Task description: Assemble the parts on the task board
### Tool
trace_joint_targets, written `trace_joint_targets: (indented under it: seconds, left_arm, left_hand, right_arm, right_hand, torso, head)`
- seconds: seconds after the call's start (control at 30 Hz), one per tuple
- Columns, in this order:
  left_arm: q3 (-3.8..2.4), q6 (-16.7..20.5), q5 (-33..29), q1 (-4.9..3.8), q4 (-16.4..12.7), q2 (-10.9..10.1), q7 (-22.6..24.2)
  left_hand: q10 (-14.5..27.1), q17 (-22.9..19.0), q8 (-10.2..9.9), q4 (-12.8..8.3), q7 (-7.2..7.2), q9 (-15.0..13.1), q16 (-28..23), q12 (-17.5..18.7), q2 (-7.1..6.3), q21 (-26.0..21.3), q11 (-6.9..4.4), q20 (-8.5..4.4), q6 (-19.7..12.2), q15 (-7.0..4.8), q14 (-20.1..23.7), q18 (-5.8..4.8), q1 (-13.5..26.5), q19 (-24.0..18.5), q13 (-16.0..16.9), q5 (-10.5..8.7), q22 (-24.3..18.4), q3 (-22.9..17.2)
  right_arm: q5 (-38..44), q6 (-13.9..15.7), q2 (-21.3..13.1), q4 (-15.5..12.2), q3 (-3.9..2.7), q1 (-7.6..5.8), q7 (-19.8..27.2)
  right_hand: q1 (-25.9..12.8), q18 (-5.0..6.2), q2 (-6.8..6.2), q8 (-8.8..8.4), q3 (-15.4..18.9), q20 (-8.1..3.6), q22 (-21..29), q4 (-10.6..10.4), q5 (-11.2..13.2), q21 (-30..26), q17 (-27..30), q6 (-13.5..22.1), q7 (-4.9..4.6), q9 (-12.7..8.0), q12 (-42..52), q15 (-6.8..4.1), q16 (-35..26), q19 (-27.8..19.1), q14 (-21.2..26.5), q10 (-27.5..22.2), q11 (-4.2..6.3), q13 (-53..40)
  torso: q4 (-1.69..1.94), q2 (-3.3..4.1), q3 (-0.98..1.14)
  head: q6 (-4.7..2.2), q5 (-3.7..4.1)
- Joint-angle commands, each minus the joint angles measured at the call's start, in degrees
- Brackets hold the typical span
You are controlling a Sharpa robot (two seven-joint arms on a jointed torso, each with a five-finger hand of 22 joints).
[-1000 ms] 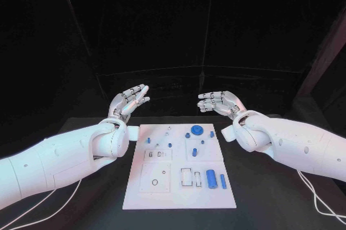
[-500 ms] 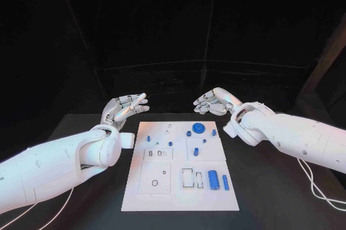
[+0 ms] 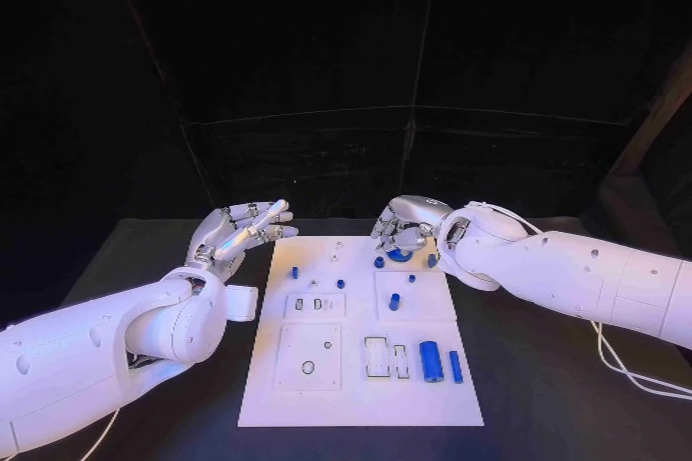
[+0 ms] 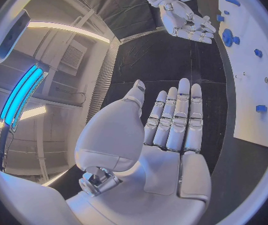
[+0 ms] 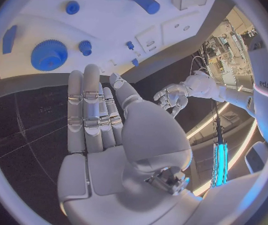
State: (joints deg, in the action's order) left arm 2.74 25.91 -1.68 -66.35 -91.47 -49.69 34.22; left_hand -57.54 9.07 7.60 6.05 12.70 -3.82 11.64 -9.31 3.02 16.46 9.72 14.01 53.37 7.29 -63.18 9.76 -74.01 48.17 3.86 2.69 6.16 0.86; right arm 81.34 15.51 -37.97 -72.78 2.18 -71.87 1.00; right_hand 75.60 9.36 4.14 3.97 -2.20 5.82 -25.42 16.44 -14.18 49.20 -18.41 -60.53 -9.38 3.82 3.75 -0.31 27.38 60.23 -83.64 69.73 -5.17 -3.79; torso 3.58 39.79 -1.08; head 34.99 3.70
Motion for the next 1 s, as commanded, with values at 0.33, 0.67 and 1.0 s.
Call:
trace_joint_targets:
  seconds: [0.33, 0.67, 1.0]
  left_arm:
    - [-0.08, -1.8, 0.7, -0.12, -2.7, -0.9, 0.2]
    - [-0.08, -1.9, 0.7, -0.17, -3.2, -1.5, 0.1]
    - [-0.08, -2.1, 0.7, -0.19, -3.0, -1.6, -0.1]
  left_hand:
    - [0.6, 0.2, -0.7, -0.2, 0.43, 0.1, -0.7, 0.8, -0.26, -0.4, 0.43, 0.09, 0.0, 0.13, 0.1, 0.83, 0.7, 0.6, -0.1, 0.26, -0.3, 0.7]
    - [0.7, 0.2, -0.8, -0.3, 0.49, 0.1, -0.8, 1.0, -0.24, -0.5, 0.48, 0.11, -0.1, 0.16, 0.1, 0.83, 0.7, 0.6, -0.2, 0.26, -0.4, 0.7]
    - [0.8, 0.2, -0.9, -0.3, 0.51, 0.1, -0.9, 1.1, -0.22, -0.5, 0.51, 0.12, -0.1, 0.17, 0.1, 0.83, 0.7, 0.6, -0.2, 0.26, -0.4, 0.8]
  right_arm:
    - [12.3, -7.6, 0.9, 0.2, -0.07, -0.26, -5.8]
    - [12.8, -8.3, 0.8, 0.0, -0.07, -0.28, -6.5]
    - [12.9, -8.3, 0.8, 0.0, -0.07, -0.29, -6.5]
  right_hand:
    - [-1.8, -1.34, -1.19, -0.34, -1.9, 0.49, -19.0, -0.2, 1.6, 15.3, -11.1, 1.3, -0.26, -0.1, -0.1, 0.61, 15.0, 6.1, -2.0, -3.6, -0.39, 0.1]
    - [-1.9, -2.25, -0.98, -0.21, -2.7, 0.83, -26.0, -0.2, 1.7, 20.6, -20.0, 1.8, -0.33, 0.0, 0.0, 0.81, 24.5, 8.2, -1.4, -4.2, -0.58, 0.0]
    - [-1.4, -2.91, 0.56, -0.04, -4.9, 0.83, -30.6, -0.2, 2.5, 23.8, -25.1, 1.1, -0.19, 0.0, 0.1, 0.76, 30.0, 10.0, -1.5, -3.5, -0.46, 0.0]
  torso:
    - [0.61, 2.71, -0.13]
    - [0.56, 3.3, 0.09]
    - [0.65, 3.52, 0.15]
  head:
    - [-0.42, 0.78]
    - [-0.17, 0.89]
    - [-0.26, 0.88]
